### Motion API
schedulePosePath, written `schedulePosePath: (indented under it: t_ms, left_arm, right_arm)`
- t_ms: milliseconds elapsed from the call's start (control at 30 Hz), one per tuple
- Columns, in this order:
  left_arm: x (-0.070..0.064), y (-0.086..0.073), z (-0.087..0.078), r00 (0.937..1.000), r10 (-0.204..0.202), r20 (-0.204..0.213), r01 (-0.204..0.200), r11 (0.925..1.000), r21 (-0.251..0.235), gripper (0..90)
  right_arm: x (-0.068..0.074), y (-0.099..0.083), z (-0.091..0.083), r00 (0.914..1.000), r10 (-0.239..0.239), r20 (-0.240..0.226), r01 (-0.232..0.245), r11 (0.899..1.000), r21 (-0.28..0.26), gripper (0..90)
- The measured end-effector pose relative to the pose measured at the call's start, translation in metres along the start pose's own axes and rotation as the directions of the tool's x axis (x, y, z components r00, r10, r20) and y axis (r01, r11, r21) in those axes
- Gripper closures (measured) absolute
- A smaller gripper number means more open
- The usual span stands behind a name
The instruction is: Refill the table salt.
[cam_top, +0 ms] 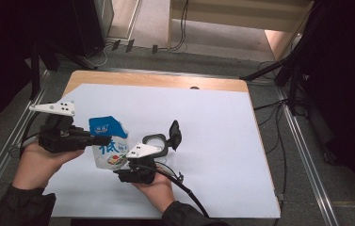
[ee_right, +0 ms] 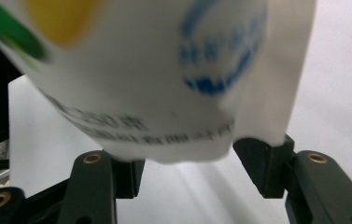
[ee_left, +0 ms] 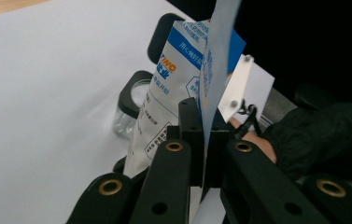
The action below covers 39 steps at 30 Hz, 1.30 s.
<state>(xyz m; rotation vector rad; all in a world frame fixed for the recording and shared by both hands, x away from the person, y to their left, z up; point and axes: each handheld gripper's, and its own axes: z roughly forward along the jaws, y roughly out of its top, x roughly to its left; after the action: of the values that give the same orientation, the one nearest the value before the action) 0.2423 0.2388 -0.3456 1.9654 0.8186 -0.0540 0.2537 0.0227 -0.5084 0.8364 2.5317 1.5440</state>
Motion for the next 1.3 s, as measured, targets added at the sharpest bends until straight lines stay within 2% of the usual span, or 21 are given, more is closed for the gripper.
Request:
schedulePosePath:
  t_ms: [67,133,167,233,267,333,367,467,500,533,667,767,800,867,900,1033,1100,1133,1200,1267,1300]
  left_arm:
    - [-0.001,0.0,-0.001,0.9999,0.0,-0.014,0.0,1.0,0.006,90.0]
    - [0.0,-0.001,-0.002,0.9999,-0.012,-0.01,0.012,0.9999,0.011,90.0]
    - [0.003,-0.002,-0.002,0.9997,-0.018,-0.013,0.019,0.9998,0.01,90.0]
    - [0.004,-0.003,-0.002,0.9995,-0.03,-0.013,0.03,0.9995,0.004,90.0]
    - [0.005,-0.003,-0.002,0.9995,-0.029,-0.008,0.029,0.9995,0.008,90.0]
    - [0.008,-0.004,0.001,0.9986,-0.034,-0.04,0.034,0.9994,0.008,90.0]
    - [0.008,-0.004,0.001,0.9986,-0.034,-0.04,0.034,0.9994,0.008,90.0]
    - [0.011,-0.007,0.007,0.9983,-0.055,-0.017,0.055,0.9984,-0.009,90.0]
    - [0.012,-0.007,0.01,0.9982,-0.055,-0.023,0.055,0.9985,-0.008,90.0]
    - [0.013,-0.007,0.015,0.9985,-0.051,-0.021,0.051,0.9987,0.0,89.5]
    - [0.012,-0.007,0.019,0.9984,-0.041,-0.041,0.041,0.9992,0.004,86.2]
    - [0.015,-0.009,0.023,0.9985,-0.046,-0.029,0.047,0.9988,0.012,84.6]
    - [0.016,-0.009,0.026,0.9985,-0.043,-0.035,0.043,0.9988,0.022,83.5]
    - [0.018,-0.01,0.028,0.9984,-0.043,-0.036,0.044,0.9985,0.032,83.6]
    - [0.018,-0.01,0.03,0.9983,-0.052,-0.029,0.052,0.9983,0.026,87.5]
    - [0.017,-0.009,0.032,0.9984,-0.045,-0.035,0.046,0.9982,0.038,90.0]
    - [0.016,-0.008,0.034,0.9972,-0.037,-0.066,0.04,0.9981,0.047,90.0]
    - [0.017,-0.008,0.037,0.997,-0.04,-0.066,0.044,0.9973,0.059,90.0]
    - [0.017,-0.008,0.038,0.9966,-0.035,-0.074,0.04,0.9972,0.063,90.0]
    - [0.017,-0.006,0.042,0.9983,-0.035,-0.046,0.038,0.9977,0.057,90.0]
    - [0.017,-0.006,0.042,0.9983,-0.035,-0.046,0.038,0.9977,0.057,90.0]
  right_arm:
    - [0.0,0.0,0.0,1.0,0.001,0.003,-0.001,1.0,-0.005,46.7]
    - [0.001,0.0,0.0,1.0,-0.003,0.001,0.003,1.0,-0.017,45.9]
    - [0.002,0.001,0.0,0.9997,-0.024,-0.006,0.024,1.0,-0.019,47.9]
    - [0.004,0.001,0.0,0.9994,-0.031,-0.016,0.03,0.999,-0.018,50.1]
    - [0.006,0.0,0.0,0.9987,-0.045,-0.025,0.045,0.999,-0.015,50.3]
    - [0.011,-0.001,0.001,0.9959,-0.086,-0.03,0.086,0.996,-0.01,50.3]
    - [0.011,-0.001,0.001,0.9959,-0.086,-0.03,0.086,0.996,-0.01,50.3]
    - [0.018,-0.004,0.003,0.9898,-0.141,-0.022,0.141,0.99,0.001,50.9]
    - [0.018,-0.004,0.003,0.9898,-0.141,-0.022,0.141,0.99,0.001,50.9]
    - [0.022,-0.005,0.004,0.9848,-0.173,-0.01,0.173,0.985,0.011,50.7]
    - [0.022,-0.006,0.005,0.988,-0.153,-0.02,0.154,0.988,0.019,50.8]
    - [0.02,-0.006,0.005,0.989,-0.147,-0.016,0.147,0.989,0.017,51.1]
    - [0.019,-0.005,0.003,0.9919,-0.124,-0.028,0.124,0.992,0.007,51.6]
    - [0.018,-0.004,0.002,0.993,-0.112,-0.037,0.113,0.994,0.005,51.6]
    - [0.016,-0.003,0.001,0.9939,-0.103,-0.04,0.103,0.995,0.003,51.7]
    - [0.016,-0.004,-0.001,0.9928,-0.114,-0.036,0.115,0.993,0.006,51.3]
    - [0.016,-0.005,-0.002,0.9929,-0.112,-0.04,0.112,0.994,0.003,49.4]
    - [0.019,-0.006,-0.003,0.99,-0.14,-0.021,0.14,0.99,-0.003,44.6]
    - [0.021,-0.006,-0.004,0.9887,-0.149,-0.015,0.149,0.989,-0.003,43.3]
    - [0.026,-0.005,-0.007,0.9848,-0.174,0.002,0.174,0.985,-0.014,43.3]
    - [0.026,-0.006,-0.007,0.9855,-0.17,-0.003,0.17,0.985,-0.015,43.6]
